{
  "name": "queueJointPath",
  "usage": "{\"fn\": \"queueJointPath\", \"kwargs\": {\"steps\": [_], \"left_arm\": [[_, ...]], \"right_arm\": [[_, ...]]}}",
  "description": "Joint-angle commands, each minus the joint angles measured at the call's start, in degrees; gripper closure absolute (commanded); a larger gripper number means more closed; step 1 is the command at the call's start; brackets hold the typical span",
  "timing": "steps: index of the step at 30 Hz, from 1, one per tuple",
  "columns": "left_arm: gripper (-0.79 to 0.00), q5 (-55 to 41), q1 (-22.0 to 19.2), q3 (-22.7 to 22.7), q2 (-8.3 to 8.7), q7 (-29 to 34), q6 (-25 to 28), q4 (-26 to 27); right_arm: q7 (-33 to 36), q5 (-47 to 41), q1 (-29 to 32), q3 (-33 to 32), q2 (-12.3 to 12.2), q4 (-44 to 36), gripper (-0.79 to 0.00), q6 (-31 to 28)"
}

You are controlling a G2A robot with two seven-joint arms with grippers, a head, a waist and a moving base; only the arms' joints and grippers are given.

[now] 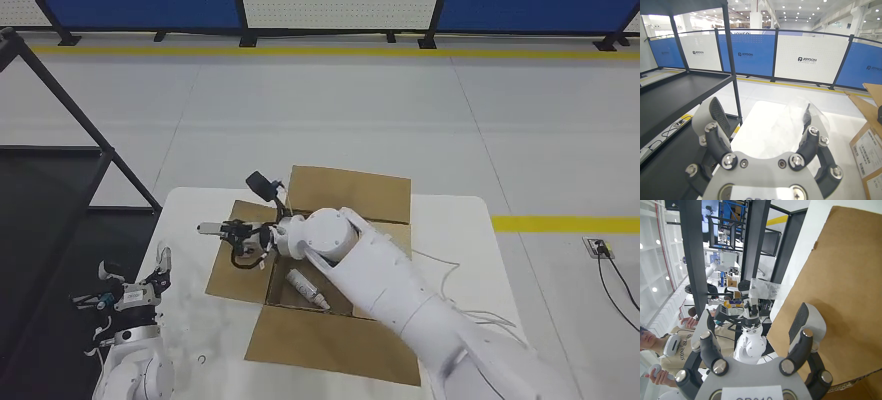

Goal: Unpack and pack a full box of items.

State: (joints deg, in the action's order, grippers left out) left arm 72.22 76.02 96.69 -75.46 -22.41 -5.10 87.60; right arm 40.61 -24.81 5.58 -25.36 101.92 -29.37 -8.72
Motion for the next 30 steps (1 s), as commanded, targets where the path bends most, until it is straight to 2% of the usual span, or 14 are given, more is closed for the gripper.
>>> {"fn": "queueJointPath", "kwargs": {"steps": [1, 9, 17, 24, 30], "left_arm": [[-0.785, 0.0, 0.0, 0.0, 0.0, 0.0, 0.0, 0.0], [-0.785, 0.0, 0.0, 0.0, 0.0, 0.0, 0.0, 0.0], [-0.785, 0.0, 0.0, 0.0, 0.0, 0.0, 0.0, 0.0], [-0.785, 0.0, 0.0, 0.0, 0.0, 0.0, 0.0, 0.0], [-0.785, 0.0, 0.0, 0.0, 0.0, 0.0, 0.0, 0.0]], "right_arm": [[0.57, 1.25, -0.27, 0.59, 0.87, 1.23, -0.785, 0.09], [1.21, 7.47, -1.36, 2.73, 3.87, 5.54, -0.785, 1.96], [1.46, 10.18, -2.14, 2.51, 5.71, 9.09, -0.785, 2.78], [1.99, 9.6, -3.17, 0.13, 5.88, 10.29, -0.785, -2.16], [0.8, 11.21, -5.01, -1.94, 4.77, 9.01, -0.785, -6.32]]}}
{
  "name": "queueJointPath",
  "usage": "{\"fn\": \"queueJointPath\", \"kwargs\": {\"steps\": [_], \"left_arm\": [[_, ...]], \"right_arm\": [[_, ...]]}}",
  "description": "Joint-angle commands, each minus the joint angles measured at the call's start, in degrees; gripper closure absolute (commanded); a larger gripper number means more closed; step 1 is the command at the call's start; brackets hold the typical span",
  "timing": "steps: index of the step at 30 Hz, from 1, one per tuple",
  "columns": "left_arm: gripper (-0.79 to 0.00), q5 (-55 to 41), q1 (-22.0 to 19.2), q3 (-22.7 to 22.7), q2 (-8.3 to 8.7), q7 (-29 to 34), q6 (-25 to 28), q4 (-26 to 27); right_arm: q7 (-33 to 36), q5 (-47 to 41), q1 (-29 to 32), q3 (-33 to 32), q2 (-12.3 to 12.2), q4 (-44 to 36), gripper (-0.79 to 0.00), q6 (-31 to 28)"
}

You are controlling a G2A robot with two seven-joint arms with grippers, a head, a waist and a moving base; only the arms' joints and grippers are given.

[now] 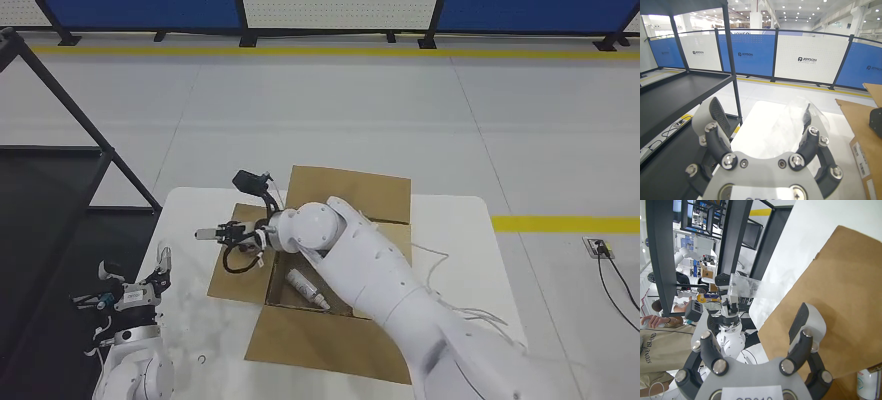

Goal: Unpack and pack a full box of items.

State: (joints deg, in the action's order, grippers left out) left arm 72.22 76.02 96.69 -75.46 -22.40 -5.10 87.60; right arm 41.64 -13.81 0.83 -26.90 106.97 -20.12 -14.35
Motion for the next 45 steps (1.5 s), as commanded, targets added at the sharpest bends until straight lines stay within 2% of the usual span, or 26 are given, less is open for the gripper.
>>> {"fn": "queueJointPath", "kwargs": {"steps": [1, 7, 14, 18, 23, 26, 29, 31, 40, 45], "left_arm": [[-0.785, 0.0, 0.0, 0.0, 0.0, 0.0, 0.0, 0.0], [-0.785, 0.0, 0.0, 0.0, 0.0, 0.0, 0.0, 0.0], [-0.785, 0.0, 0.0, 0.0, 0.0, 0.0, 0.0, 0.0], [-0.785, 0.0, 0.0, 0.0, 0.0, 0.0, 0.0, 0.0], [-0.785, 0.0, 0.0, 0.0, 0.0, 0.0, 0.0, 0.0], [-0.785, 0.0, 0.0, 0.0, 0.0, 0.0, 0.0, 0.0], [-0.785, 0.0, 0.0, 0.0, 0.0, 0.0, 0.0, 0.0], [-0.785, 0.0, 0.0, 0.0, 0.0, 0.0, 0.0, 0.0], [-0.785, 0.0, 0.0, 0.0, 0.0, 0.0, 0.0, 0.0], [-0.785, 0.0, 0.0, 0.0, 0.0, 0.0, 0.0, 0.0]], "right_arm": [[-0.64, 0.58, -0.48, -0.82, -0.62, -0.55, -0.785, -1.31], [-3.23, 3.47, -0.2, -3.64, -3.62, -3.82, -0.785, -2.42], [-7.9, 9.58, 3.98, -8.8, -9.68, -13.48, -0.785, 4.05], [-8.16, 14.5, 11.23, -14.86, -14.96, -28.13, -0.785, 9.96], [-3.97, 24.17, 27.34, -26.6, -21.91, -56.07, -0.785, 20.13], [-0.17, 29.64, 35.44, -32.07, -24.38, -68.89, -0.785, 25.42], [4.64, 33.61, 38.9, -34.4, -25.58, -73.94, -0.785, 31.78], [5.03, 36.59, 39.15, -34.78, -25.87, -75.2, -0.785, 35.54], [4.89, 37.25, 39.4, -34.08, -25.86, -74.64, -0.785, 35.12], [11.56, 42.66, 34.51, -29.0, -25.52, -70.77, -0.785, 37.27]]}}
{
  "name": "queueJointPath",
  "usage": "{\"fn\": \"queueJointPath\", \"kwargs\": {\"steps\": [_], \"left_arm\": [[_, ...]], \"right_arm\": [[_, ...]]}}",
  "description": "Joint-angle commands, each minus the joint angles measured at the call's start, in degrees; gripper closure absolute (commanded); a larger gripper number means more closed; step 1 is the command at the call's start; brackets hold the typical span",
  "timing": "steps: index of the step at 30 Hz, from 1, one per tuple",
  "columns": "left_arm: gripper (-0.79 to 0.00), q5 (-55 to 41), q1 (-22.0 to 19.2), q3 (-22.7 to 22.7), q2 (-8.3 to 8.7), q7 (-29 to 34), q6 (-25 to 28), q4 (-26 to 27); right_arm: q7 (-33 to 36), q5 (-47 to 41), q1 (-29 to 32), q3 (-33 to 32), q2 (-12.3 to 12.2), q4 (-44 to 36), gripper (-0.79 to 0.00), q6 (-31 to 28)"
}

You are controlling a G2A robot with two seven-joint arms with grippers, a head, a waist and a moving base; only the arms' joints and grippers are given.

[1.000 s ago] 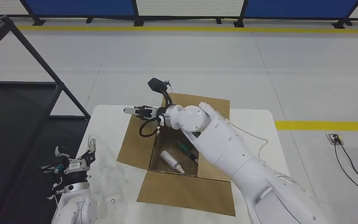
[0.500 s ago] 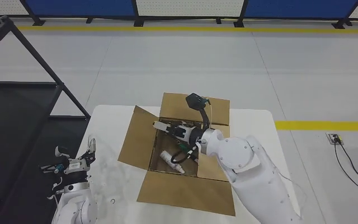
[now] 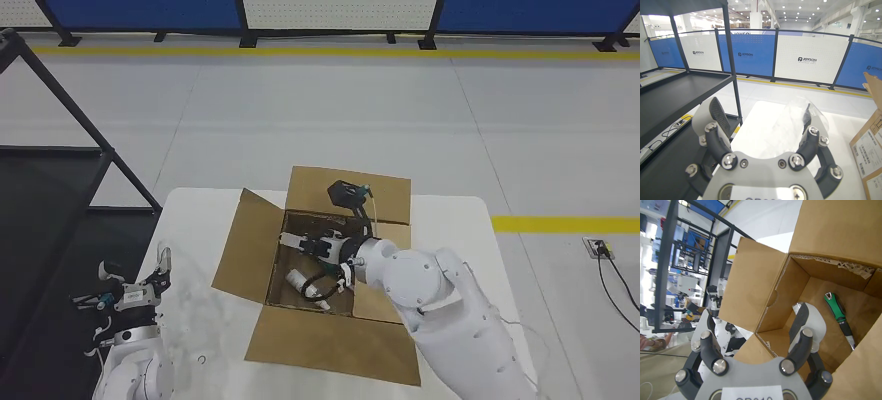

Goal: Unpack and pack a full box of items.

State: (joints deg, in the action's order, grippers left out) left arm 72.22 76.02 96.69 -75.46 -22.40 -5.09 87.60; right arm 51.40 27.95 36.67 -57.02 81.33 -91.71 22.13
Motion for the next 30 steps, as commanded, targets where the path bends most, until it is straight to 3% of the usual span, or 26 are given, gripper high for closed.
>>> {"fn": "queueJointPath", "kwargs": {"steps": [1, 8, 12, 30], "left_arm": [[-0.785, 0.0, 0.0, 0.0, 0.0, 0.0, 0.0, 0.0], [-0.785, 0.0, 0.0, 0.0, 0.0, 0.0, 0.0, 0.0], [-0.785, 0.0, 0.0, 0.0, 0.0, 0.0, 0.0, 0.0], [-0.785, 0.0, 0.0, 0.0, 0.0, 0.0, 0.0, 0.0]], "right_arm": [[3.42, 1.65, -2.63, 2.28, 0.29, 1.81, -0.785, 1.4], [13.96, 8.18, -11.7, 11.04, 1.98, 9.94, -0.785, 6.66], [16.75, 9.61, -15.6, 14.48, 3.33, 14.83, -0.785, 9.96], [18.07, 9.5, -22.89, 21.25, 7.52, 33.42, -0.785, 12.69]]}}
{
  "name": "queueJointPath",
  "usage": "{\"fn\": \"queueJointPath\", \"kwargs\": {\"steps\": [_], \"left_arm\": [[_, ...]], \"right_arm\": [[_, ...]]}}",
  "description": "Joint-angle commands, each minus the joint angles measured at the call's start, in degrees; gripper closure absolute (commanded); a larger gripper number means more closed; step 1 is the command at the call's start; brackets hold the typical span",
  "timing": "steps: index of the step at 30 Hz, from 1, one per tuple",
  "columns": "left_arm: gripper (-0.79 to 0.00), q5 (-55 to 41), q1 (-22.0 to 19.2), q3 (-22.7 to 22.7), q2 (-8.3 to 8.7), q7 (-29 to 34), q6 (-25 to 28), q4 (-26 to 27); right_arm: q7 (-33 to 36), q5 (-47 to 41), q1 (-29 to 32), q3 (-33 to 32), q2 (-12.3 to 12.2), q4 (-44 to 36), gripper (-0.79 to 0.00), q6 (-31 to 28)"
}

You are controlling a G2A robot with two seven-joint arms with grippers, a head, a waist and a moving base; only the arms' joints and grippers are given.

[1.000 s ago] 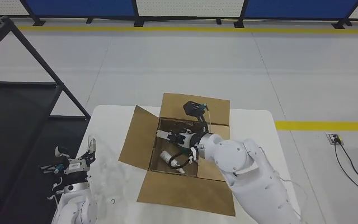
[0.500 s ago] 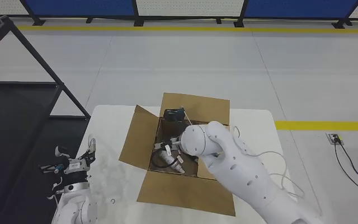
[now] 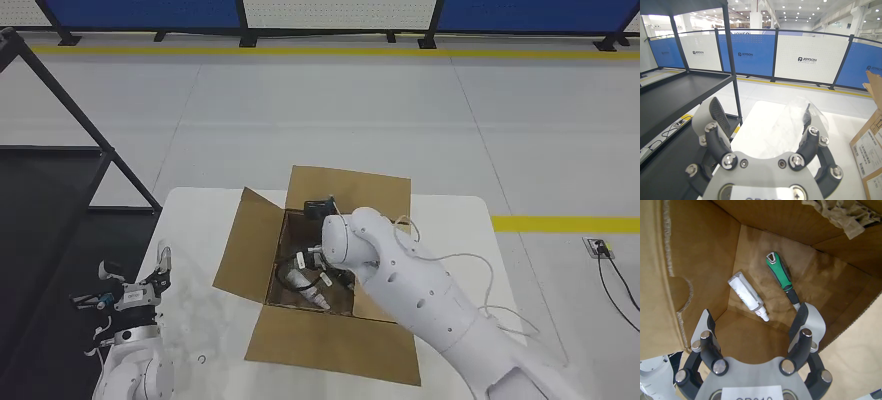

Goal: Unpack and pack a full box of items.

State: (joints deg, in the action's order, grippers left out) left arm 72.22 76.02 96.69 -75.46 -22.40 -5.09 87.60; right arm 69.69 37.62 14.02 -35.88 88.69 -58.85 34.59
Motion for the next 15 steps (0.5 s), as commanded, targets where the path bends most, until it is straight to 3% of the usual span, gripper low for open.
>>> {"fn": "queueJointPath", "kwargs": {"steps": [1, 15], "left_arm": [[-0.785, 0.0, 0.0, 0.0, 0.0, 0.0, 0.0, 0.0], [-0.785, 0.0, 0.0, 0.0, 0.0, 0.0, 0.0, 0.0]], "right_arm": [[-0.56, -0.22, -0.45, 0.18, 0.28, 0.8, -0.785, 0.56], [-3.58, 1.56, 1.42, -1.02, -1.34, -2.4, -0.785, 3.59]]}}
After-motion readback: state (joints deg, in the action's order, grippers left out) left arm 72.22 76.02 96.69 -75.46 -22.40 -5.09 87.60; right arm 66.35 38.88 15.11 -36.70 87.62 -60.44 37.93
